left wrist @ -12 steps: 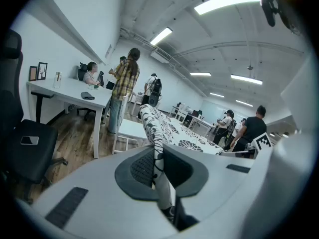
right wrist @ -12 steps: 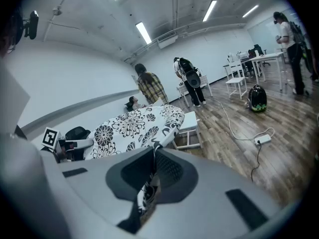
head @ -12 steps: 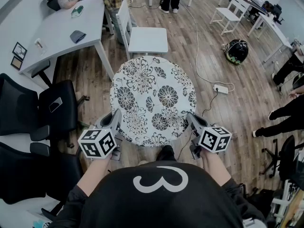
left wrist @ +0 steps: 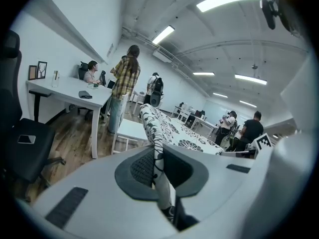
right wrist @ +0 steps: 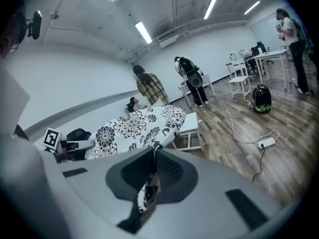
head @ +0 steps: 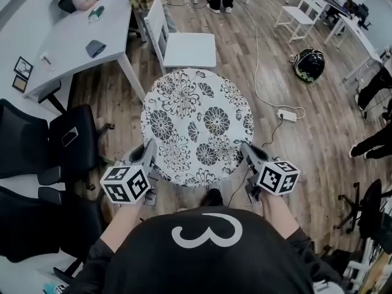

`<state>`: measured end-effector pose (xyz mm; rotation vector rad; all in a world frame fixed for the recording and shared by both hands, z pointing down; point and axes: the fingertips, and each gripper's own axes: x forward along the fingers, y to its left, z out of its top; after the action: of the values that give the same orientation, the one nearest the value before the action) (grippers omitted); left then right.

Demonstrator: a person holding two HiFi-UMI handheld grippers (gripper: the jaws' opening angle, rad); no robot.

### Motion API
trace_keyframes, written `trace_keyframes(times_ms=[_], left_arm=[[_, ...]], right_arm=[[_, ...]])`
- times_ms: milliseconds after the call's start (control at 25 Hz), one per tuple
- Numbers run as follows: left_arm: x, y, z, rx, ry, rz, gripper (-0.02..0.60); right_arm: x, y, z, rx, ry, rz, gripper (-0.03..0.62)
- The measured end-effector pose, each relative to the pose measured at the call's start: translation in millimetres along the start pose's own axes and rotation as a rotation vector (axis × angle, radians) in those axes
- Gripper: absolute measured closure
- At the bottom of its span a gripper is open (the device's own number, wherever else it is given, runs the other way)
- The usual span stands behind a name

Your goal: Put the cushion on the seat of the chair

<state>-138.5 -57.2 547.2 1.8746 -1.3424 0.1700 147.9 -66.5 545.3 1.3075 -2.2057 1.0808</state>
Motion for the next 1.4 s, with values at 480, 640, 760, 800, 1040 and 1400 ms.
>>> trace_keyframes(times_ms=[480, 640, 760, 800, 1040, 1400], left_arm=[[-3.6, -4.2, 10.3, -0.068, 0.037, -0.051, 0.555], [1.3, -3.0, 7.6, -0.039, 0.027, -0.086, 0.555], [3.3, -2.6, 2.6, -0.044, 0.006, -0.109, 0.555], [4.0, -2.4, 1.4, -0.043, 0.000, -0.113, 0.555], [-2.8, -7.9, 5.1, -0.039, -0.010, -0.100, 0.555], [-7.2, -13.4, 10.5, -0.070, 0.005, -0.091, 0.555]], right_arm=[[-2.1, 21.2, 13.4, 0.030, 0.022, -0.003, 0.579], [-2.6, 22.0, 7.7, 0.039, -0.011, -0.008, 0.579], [1.5, 19.2, 6.3, 0.022, -0.034, 0.002, 0.579], [3.0, 19.1, 6.3, 0.018, -0.040, 0.006, 0.579], [-1.0, 23.5, 6.2, 0.025, -0.019, 0.023, 0.579], [-5.7, 34.2, 12.9, 0.037, 0.024, 0.035, 0.579]])
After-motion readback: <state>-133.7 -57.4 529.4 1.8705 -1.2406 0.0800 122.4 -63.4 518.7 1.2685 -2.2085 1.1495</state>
